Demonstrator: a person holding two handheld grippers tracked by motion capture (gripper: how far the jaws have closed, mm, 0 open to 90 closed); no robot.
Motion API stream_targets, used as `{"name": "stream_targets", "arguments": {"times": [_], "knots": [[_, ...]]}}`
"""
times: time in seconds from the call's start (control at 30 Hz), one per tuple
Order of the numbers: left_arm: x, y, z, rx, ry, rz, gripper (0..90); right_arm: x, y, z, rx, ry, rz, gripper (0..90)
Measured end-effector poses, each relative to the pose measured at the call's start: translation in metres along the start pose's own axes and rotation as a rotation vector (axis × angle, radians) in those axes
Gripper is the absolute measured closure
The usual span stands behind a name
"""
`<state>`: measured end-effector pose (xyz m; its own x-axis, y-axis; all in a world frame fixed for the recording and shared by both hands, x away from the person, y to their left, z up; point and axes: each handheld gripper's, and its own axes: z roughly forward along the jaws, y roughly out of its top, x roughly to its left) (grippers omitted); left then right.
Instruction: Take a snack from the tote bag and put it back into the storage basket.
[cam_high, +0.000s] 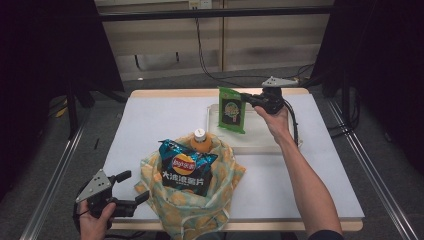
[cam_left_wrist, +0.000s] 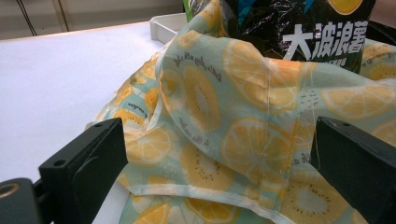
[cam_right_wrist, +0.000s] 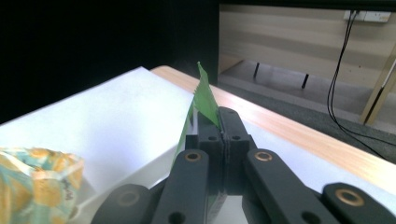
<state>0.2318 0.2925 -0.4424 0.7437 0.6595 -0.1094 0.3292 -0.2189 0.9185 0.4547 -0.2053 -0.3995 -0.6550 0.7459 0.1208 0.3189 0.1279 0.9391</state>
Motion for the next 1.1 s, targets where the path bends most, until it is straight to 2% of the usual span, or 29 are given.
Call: {"name": "stream_targets", "arguments": {"times": [0.03,0.1,0.23,0.33,0.43,0.53,0.67,0.77,0.9,0.97,1.03,1.1], "knots": [[0.001,0.000,0.000,-0.008,-0.013,-0.001,3.4,-0.001,-0.002,0.002,0.009,-0.005,-0.001,89.0],[0.001,0.000,0.001,0.001,0.003,-0.001,3.4,-0.004,-0.005,0.007,0.012,-0.014,0.005,88.9],[0.002,0.000,0.001,0.007,0.004,0.008,3.4,-0.011,-0.008,0.017,0.017,-0.027,0.019,88.6],[0.002,-0.001,0.001,0.001,0.001,-0.012,3.4,-0.016,-0.004,0.026,0.042,-0.043,0.002,88.2],[0.003,-0.002,0.000,-0.005,0.018,-0.022,3.4,-0.021,0.000,0.035,0.049,-0.047,0.013,87.9],[0.004,-0.002,-0.001,0.002,0.012,-0.012,3.4,-0.025,-0.001,0.044,0.054,-0.060,0.021,86.5],[0.005,-0.002,0.000,-0.007,-0.002,-0.018,3.5,-0.029,-0.007,0.050,0.052,-0.096,0.045,81.2],[0.005,-0.002,-0.001,-0.001,0.013,-0.018,3.5,-0.032,-0.012,0.052,0.077,-0.112,0.054,77.9],[0.005,-0.002,-0.001,-0.009,0.001,-0.015,3.5,-0.037,-0.016,0.051,0.095,-0.128,0.070,71.4],[0.006,-0.002,0.000,-0.006,0.001,-0.015,3.6,-0.038,-0.018,0.051,0.104,-0.139,0.072,70.8],[0.006,-0.002,-0.001,0.004,0.019,-0.014,3.8,-0.040,-0.020,0.052,0.115,-0.139,0.081,65.5],[0.006,-0.002,0.000,-0.003,0.009,-0.020,3.8,-0.040,-0.022,0.052,0.109,-0.144,0.105,59.0]]}}
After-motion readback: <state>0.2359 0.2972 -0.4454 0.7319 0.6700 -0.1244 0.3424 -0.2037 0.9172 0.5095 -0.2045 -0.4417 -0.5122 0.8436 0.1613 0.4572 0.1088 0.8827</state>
